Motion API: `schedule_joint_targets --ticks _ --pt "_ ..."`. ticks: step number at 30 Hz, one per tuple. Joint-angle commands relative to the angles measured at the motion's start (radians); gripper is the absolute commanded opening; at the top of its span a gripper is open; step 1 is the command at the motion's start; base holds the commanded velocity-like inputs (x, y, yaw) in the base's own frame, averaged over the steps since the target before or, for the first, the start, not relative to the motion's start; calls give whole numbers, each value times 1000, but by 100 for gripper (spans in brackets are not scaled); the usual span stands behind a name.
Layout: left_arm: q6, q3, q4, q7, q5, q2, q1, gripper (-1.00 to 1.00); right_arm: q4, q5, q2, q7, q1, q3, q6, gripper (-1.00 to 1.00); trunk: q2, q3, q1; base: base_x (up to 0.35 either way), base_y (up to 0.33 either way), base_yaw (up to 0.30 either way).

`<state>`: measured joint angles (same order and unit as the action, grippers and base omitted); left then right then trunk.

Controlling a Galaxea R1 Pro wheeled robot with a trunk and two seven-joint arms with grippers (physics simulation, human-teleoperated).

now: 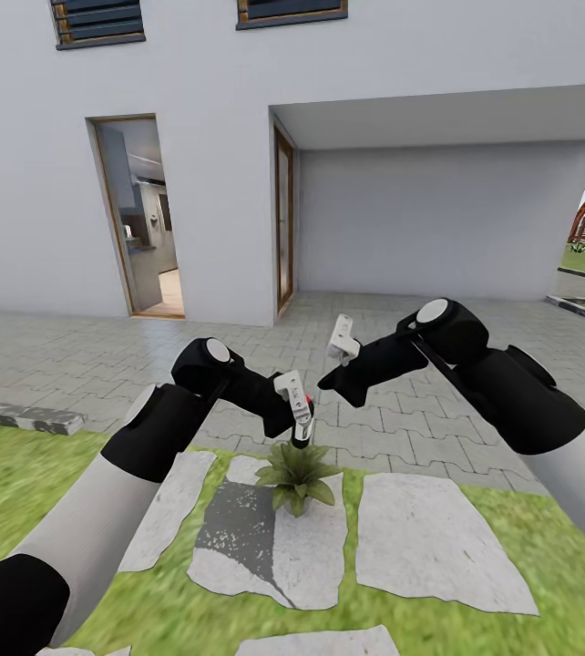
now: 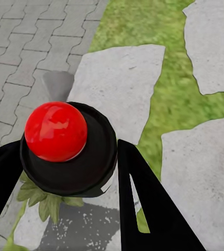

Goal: Pick up the pesticide atomizer in the garden and spray insectifuge to fully cover both potted plants in the garden.

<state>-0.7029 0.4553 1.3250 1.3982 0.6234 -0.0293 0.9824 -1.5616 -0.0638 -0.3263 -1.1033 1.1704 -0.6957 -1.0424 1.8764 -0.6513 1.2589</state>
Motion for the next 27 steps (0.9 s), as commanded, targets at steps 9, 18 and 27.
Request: schedule_joint_targets --ticks 9,18,27 --pt "-10 0 1 8 4 -18 1 -100 -1 -7 0 -6 5 -1 -5 -100 1 -1 0 0 0 0" --pt "-10 0 1 8 4 -27 2 -100 -1 -7 0 -6 10 -1 -5 -100 1 -1 0 0 0 0" --pt "-10 -2 2 8 6 -39 4 -100 0 -7 1 -4 11 -1 -5 -100 1 -1 0 0 0 0"
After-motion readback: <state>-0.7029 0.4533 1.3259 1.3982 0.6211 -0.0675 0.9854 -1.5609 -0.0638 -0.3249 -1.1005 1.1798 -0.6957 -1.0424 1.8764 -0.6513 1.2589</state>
